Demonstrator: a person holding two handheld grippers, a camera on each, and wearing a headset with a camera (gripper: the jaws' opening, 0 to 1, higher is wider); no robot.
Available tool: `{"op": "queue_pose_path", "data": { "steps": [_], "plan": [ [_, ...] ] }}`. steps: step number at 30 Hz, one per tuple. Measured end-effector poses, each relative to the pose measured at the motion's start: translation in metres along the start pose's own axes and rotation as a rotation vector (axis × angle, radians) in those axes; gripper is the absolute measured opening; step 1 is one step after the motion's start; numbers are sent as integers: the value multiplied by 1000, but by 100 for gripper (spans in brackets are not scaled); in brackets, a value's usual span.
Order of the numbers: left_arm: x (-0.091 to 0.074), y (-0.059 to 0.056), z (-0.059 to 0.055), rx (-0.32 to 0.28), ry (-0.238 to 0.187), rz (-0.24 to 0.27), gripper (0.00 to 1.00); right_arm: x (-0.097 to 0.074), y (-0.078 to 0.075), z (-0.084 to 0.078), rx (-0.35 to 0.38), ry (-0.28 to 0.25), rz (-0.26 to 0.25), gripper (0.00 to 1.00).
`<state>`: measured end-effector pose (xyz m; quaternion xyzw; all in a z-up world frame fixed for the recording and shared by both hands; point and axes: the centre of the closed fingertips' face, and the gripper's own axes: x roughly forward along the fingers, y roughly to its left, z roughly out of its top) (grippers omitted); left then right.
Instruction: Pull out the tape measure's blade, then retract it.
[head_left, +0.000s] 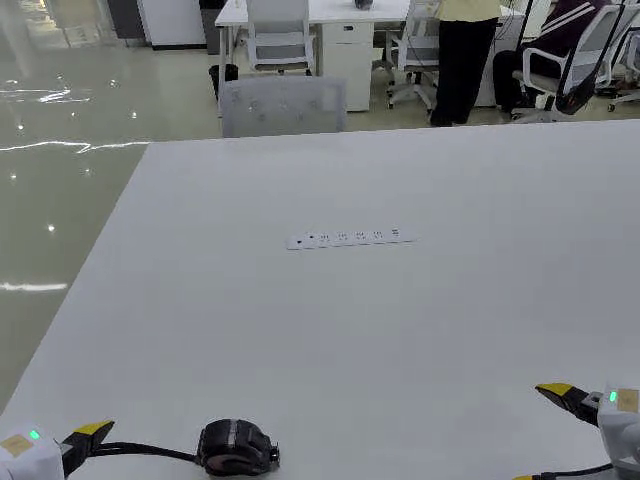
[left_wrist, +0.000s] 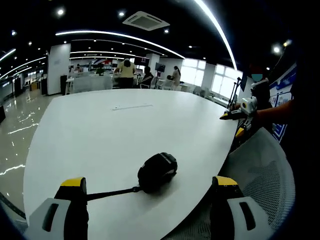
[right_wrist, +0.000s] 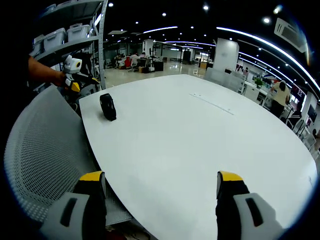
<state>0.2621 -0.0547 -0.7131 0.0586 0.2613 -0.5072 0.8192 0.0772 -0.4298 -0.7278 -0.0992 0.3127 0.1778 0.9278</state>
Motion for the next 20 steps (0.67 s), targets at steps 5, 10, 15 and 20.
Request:
{"op": "queue_pose_path", "data": {
  "steps": [5,10,15,20],
  "plan": [
    [1,-8,-8,14,24,-16,100,-3,0,-6,10,6,-12,93],
    [4,-4,-9,24,21,0,100,-6,0,-7,17,4,-20,93],
    [5,-8,-5,28,16,-5,100,-7,2,-5,6,7,-14,93],
    [2,-8,0,29,9,-2,100,-6,4,-6,12,9,-10,92]
  ]
}}
